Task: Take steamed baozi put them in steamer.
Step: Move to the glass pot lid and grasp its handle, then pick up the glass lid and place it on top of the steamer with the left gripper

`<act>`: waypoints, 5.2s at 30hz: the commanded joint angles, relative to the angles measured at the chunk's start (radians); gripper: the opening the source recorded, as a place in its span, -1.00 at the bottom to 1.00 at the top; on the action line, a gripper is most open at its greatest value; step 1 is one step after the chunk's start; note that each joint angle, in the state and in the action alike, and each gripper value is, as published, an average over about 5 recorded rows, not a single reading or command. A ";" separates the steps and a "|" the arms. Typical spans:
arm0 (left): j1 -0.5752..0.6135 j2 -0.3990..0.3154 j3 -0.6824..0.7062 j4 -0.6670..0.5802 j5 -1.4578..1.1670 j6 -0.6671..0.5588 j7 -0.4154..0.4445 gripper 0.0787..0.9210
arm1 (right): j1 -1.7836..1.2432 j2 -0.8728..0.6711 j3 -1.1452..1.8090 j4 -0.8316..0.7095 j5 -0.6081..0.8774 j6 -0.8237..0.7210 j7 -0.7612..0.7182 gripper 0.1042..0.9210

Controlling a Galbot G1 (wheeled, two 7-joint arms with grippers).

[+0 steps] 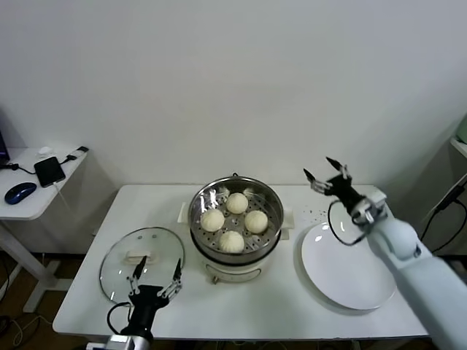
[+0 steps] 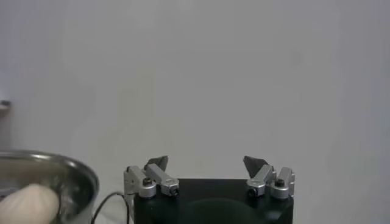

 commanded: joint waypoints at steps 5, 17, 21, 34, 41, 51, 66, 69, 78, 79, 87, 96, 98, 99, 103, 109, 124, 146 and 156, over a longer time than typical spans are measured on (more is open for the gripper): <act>-0.026 0.061 -0.062 0.097 0.475 -0.071 -0.205 0.77 | -0.590 0.349 0.370 0.038 -0.176 0.175 0.000 0.76; -0.108 0.173 -0.111 0.412 1.201 0.037 -0.371 0.77 | -0.592 0.372 0.365 0.069 -0.177 0.107 0.061 0.76; -0.170 0.165 -0.092 0.539 1.292 0.054 -0.415 0.77 | -0.584 0.373 0.362 0.080 -0.178 0.090 0.069 0.76; -0.328 0.135 -0.064 0.672 1.342 0.104 -0.424 0.77 | -0.579 0.373 0.370 0.090 -0.191 0.076 0.084 0.76; -0.402 0.136 -0.050 0.708 1.354 0.134 -0.412 0.77 | -0.592 0.374 0.382 0.098 -0.197 0.077 0.087 0.76; -0.430 0.146 -0.027 0.734 1.328 0.152 -0.362 0.77 | -0.601 0.380 0.388 0.116 -0.212 0.073 0.081 0.76; -0.421 0.137 -0.023 0.744 1.312 0.134 -0.353 0.05 | -0.595 0.391 0.385 0.117 -0.228 0.067 0.080 0.76; -0.420 0.135 -0.024 0.743 1.305 0.134 -0.354 -0.16 | -0.592 0.393 0.385 0.117 -0.230 0.067 0.081 0.76; -0.393 0.138 -0.045 0.625 1.232 0.126 -0.333 -0.76 | -0.589 0.397 0.389 0.120 -0.230 0.068 0.082 0.76; -0.383 0.146 -0.050 0.591 1.216 0.129 -0.320 -0.81 | -0.590 0.396 0.391 0.122 -0.230 0.067 0.082 0.76; -0.278 0.300 -0.102 0.286 1.012 0.221 -0.149 -0.86 | -0.593 0.393 0.403 0.143 -0.250 0.046 0.106 0.76; -0.302 0.417 -0.078 0.000 0.935 0.453 0.091 -0.86 | -0.589 0.394 0.404 0.157 -0.278 0.027 0.118 0.76; -0.347 0.405 -0.023 -0.039 0.964 0.504 0.128 -0.86 | -0.591 0.392 0.403 0.163 -0.279 0.028 0.118 0.76; -0.373 0.398 0.010 -0.053 0.983 0.533 0.147 -0.86 | -0.593 0.391 0.403 0.166 -0.279 0.028 0.117 0.76; -0.504 0.366 0.181 -0.078 1.058 0.657 0.214 -0.86 | -0.603 0.381 0.406 0.178 -0.277 0.031 0.115 0.76; -0.682 0.260 0.408 -0.042 1.210 0.783 0.314 -0.86 | -0.609 0.372 0.409 0.179 -0.273 0.048 0.110 0.76; -0.756 -0.068 0.666 0.128 1.519 0.844 0.391 -0.86 | -0.603 0.357 0.411 0.115 -0.235 0.115 0.110 0.76; -0.746 -0.121 0.623 0.326 1.616 0.817 0.336 -0.86 | -0.600 0.371 0.419 0.089 -0.224 0.177 0.149 0.76; -0.753 -0.122 0.591 0.363 1.629 0.805 0.299 -0.86 | -0.587 0.394 0.412 0.088 -0.255 0.179 0.153 0.76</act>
